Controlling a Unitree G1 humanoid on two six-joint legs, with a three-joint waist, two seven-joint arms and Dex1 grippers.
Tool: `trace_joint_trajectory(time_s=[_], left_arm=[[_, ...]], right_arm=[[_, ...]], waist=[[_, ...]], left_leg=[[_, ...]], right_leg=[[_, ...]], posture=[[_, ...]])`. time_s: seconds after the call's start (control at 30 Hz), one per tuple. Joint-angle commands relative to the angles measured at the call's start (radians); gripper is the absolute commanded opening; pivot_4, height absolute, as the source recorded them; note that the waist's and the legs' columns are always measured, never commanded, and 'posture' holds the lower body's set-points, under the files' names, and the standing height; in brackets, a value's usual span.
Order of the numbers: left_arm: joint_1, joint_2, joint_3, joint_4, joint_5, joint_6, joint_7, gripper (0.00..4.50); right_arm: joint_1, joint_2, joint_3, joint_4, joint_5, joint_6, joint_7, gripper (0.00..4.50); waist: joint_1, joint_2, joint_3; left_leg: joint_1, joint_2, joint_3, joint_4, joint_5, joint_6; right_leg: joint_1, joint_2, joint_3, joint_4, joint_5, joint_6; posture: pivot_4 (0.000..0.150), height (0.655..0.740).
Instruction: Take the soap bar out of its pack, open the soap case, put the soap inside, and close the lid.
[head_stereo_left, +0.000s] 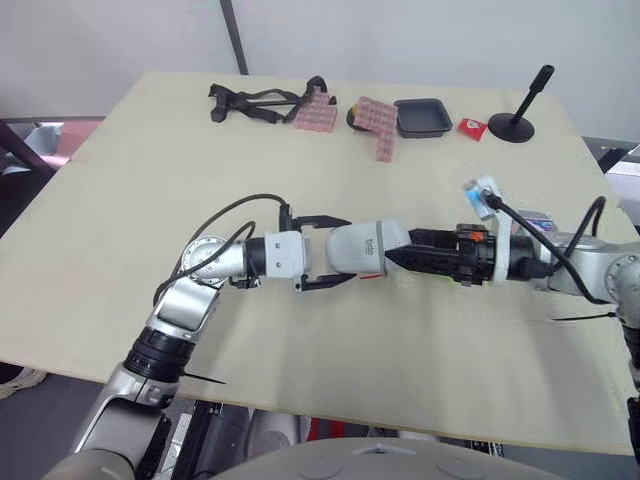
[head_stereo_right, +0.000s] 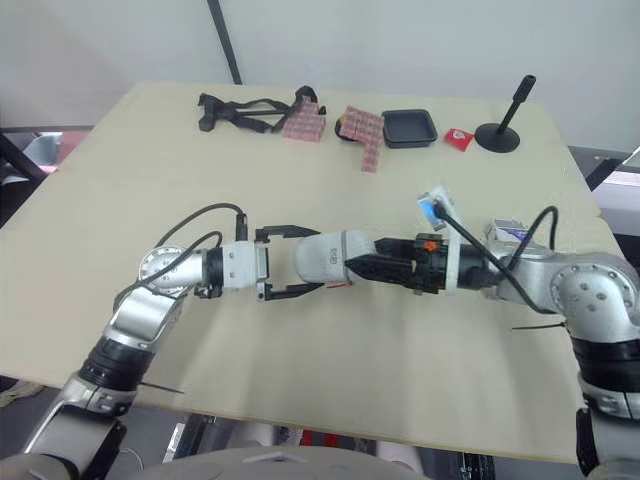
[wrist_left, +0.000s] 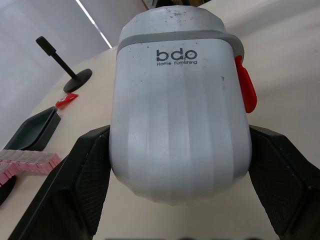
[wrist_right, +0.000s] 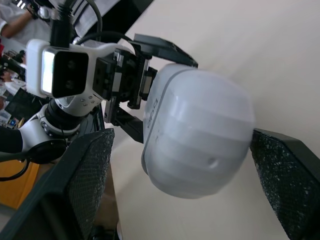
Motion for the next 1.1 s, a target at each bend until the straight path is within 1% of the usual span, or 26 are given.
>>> trace_joint_trajectory(time_s=[0.03, 0.33, 0.53, 0.77, 0.9, 1.03, 1.1], left_arm=[[-0.001, 0.013, -0.003, -0.056, -0.001, 0.008, 0.027, 3.7], [0.005, 0.037, -0.024, -0.051, 0.023, -0.04, 0.038, 3.7], [0.0, 0.039, -0.029, -0.048, 0.02, -0.044, 0.045, 3.7], [-0.002, 0.044, -0.033, -0.048, 0.016, -0.041, 0.046, 3.7], [0.001, 0.044, -0.035, -0.052, 0.016, -0.037, 0.048, 3.66], [0.0, 0.043, -0.037, -0.053, 0.014, -0.03, 0.05, 3.66], [0.0, 0.042, -0.037, -0.054, 0.013, -0.027, 0.051, 3.66]], right_arm=[[-0.024, -0.002, 0.005, 0.005, 0.095, 0.022, -0.068, 4.5], [-0.026, -0.049, 0.017, 0.095, 0.268, 0.044, -0.137, 4.5], [-0.028, -0.076, 0.028, 0.124, 0.302, 0.051, -0.138, 4.5], [-0.035, -0.075, 0.039, 0.139, 0.293, 0.053, -0.135, 4.5], [-0.033, -0.071, 0.041, 0.143, 0.263, 0.051, -0.129, 3.38], [-0.034, -0.069, 0.039, 0.145, 0.229, 0.053, -0.112, 2.04], [-0.034, -0.07, 0.039, 0.145, 0.214, 0.056, -0.1, 1.98]], waist=[[0.002, 0.0, 0.0], [-0.001, 0.0, 0.0], [0.0, 0.0, 0.0], [0.0, 0.0, 0.0], [0.001, 0.0, 0.0], [0.0, 0.0, 0.0], [0.0, 0.0, 0.0]], left_leg=[[0.0, 0.0, 0.0, 0.0, 0.0, 0.0], [-0.001, 0.0, 0.0, 0.0, 0.0, 0.0], [-0.002, 0.0, 0.0, 0.0, 0.0, 0.0], [-0.002, 0.0, 0.001, 0.0, 0.0, 0.0], [-0.002, 0.0, 0.001, 0.001, 0.0, 0.0], [-0.003, 0.0, 0.001, 0.001, 0.0, 0.0], [-0.003, 0.0, 0.001, 0.001, 0.0, 0.0]], right_leg=[[0.0, 0.001, 0.0, 0.0, 0.0, 0.0], [-0.001, 0.0, 0.001, 0.0, 0.0, 0.0], [-0.001, 0.001, 0.001, 0.001, 0.0, 0.0], [-0.001, 0.002, 0.001, 0.002, 0.0, 0.0], [-0.001, 0.002, 0.001, 0.002, 0.0, 0.0], [-0.001, 0.002, 0.001, 0.003, 0.0, 0.0], [-0.001, 0.002, 0.001, 0.003, 0.0, 0.0]], posture=[[0.15, 0.74], [0.15, 0.74], [0.15, 0.74], [0.15, 0.74], [0.15, 0.74], [0.15, 0.74], [0.15, 0.74]])
